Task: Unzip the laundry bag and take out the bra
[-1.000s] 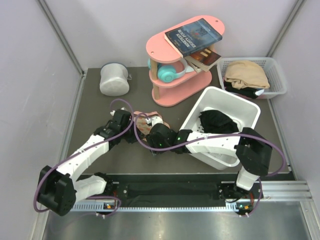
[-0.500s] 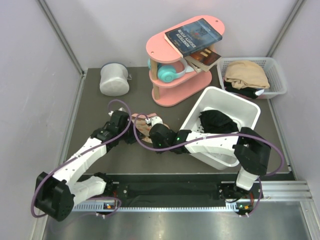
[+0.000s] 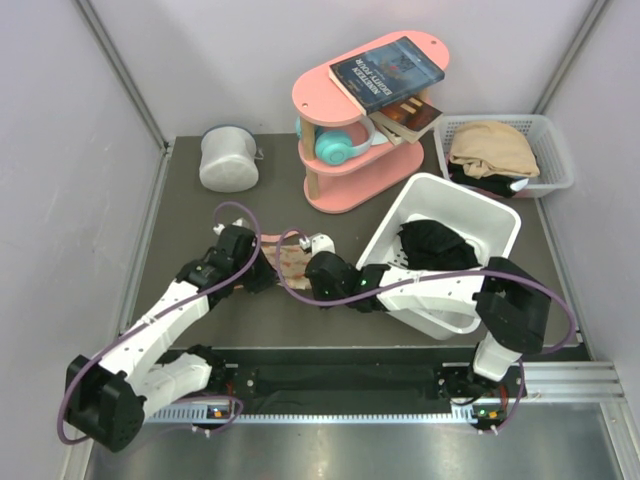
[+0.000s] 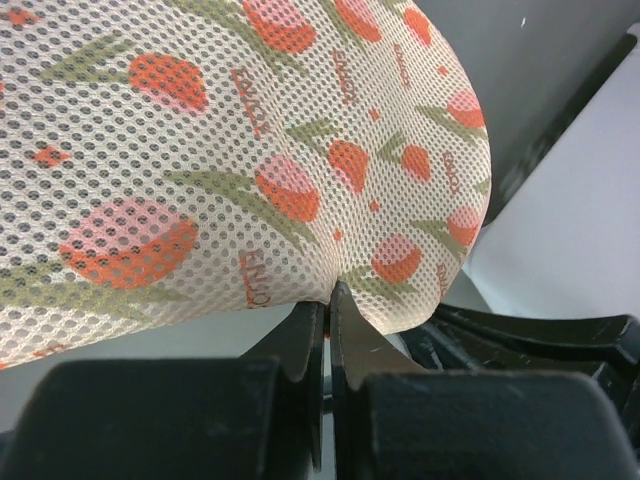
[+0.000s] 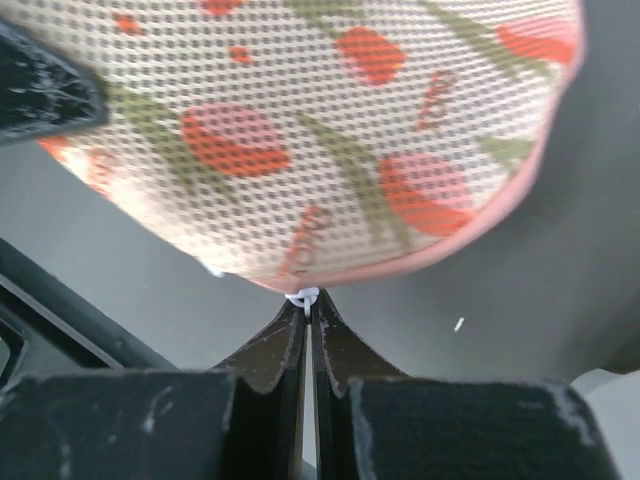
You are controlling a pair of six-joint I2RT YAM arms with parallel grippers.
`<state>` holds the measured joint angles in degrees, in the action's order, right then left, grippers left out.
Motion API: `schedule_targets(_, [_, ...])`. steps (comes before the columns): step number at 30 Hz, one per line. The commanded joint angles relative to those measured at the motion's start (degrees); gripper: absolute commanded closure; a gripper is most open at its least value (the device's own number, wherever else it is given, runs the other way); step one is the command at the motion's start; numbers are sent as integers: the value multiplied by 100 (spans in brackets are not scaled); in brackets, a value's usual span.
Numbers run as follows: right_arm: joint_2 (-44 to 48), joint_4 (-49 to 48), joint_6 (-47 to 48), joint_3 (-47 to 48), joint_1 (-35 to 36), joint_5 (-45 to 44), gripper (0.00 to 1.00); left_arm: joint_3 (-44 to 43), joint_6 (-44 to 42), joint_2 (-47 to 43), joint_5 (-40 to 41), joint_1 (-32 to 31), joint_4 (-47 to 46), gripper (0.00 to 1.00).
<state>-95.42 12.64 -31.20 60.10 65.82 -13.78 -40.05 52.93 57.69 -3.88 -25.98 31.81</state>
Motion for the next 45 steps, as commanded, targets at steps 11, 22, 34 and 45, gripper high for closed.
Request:
schedule_targets(11, [498, 62, 17, -147, -17, -231, 100, 120, -1345, -391, -524, 31, -394, 100])
schedule_targets(22, [138, 10, -62, 283, 730, 174, 100, -837, -3289, 946, -343, 40, -177, 99])
schedule_targets(34, [-662, -386, -88, 881, 757, 1044, 100, -4, -698, -1214, 793, 49, 1494, 10])
schedule_targets(45, [-1093, -394, 176, 1426, 765, 1492, 100, 1500, 1202, -2816, -184, 31, 370, 17])
